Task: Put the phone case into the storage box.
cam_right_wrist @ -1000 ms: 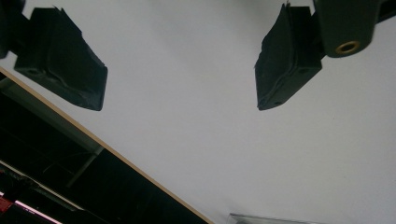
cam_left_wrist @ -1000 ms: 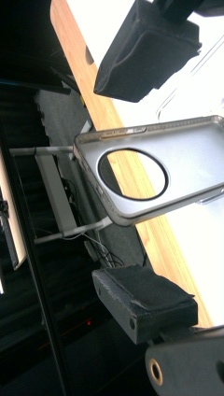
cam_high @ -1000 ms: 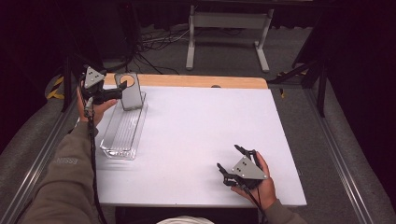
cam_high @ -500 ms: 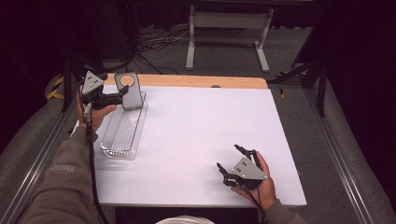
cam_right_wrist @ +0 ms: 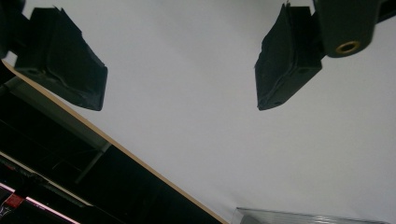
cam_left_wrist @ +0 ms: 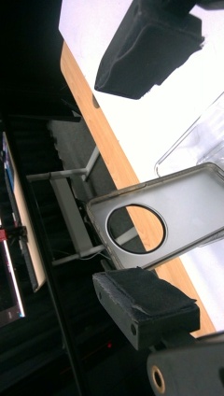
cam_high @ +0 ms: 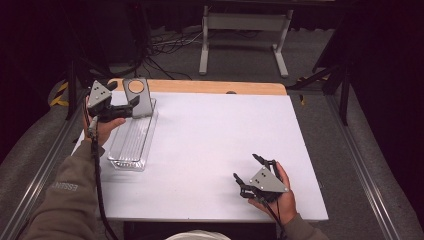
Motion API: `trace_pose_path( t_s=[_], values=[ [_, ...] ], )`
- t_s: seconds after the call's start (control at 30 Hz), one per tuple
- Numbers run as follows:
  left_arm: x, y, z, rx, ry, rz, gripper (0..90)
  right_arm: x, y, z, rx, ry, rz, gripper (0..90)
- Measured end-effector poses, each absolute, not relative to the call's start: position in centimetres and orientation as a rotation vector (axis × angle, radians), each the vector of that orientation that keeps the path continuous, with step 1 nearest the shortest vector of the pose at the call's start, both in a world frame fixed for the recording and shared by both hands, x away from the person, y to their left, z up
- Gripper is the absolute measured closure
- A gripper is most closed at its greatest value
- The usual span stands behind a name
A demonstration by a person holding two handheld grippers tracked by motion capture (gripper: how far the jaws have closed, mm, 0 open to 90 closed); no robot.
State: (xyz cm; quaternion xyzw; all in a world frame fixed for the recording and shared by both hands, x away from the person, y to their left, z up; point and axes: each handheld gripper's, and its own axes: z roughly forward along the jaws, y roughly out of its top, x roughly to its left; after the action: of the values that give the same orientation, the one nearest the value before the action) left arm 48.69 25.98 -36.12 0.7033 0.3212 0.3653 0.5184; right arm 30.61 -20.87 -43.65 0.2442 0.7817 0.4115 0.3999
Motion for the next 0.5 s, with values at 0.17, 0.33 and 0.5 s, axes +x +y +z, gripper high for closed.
trace_pose_path(
  t_s=[0.17,0.33,0.5],
  values=[
    [47.8,25.7,-36.2,1.683,0.744,0.872,9.4,30.6,-20.8,-43.7,0.62,1.979,1.04,17.3],
    [47.2,25.9,-36.2,1.67,0.735,0.874,8.9,30.6,-20.8,-43.6,0.616,1.979,1.038,17.2],
    [46.6,26.2,-36.3,1.667,0.735,0.87,8.9,30.6,-20.9,-43.6,0.618,1.973,1.034,17.2]
  ],
)
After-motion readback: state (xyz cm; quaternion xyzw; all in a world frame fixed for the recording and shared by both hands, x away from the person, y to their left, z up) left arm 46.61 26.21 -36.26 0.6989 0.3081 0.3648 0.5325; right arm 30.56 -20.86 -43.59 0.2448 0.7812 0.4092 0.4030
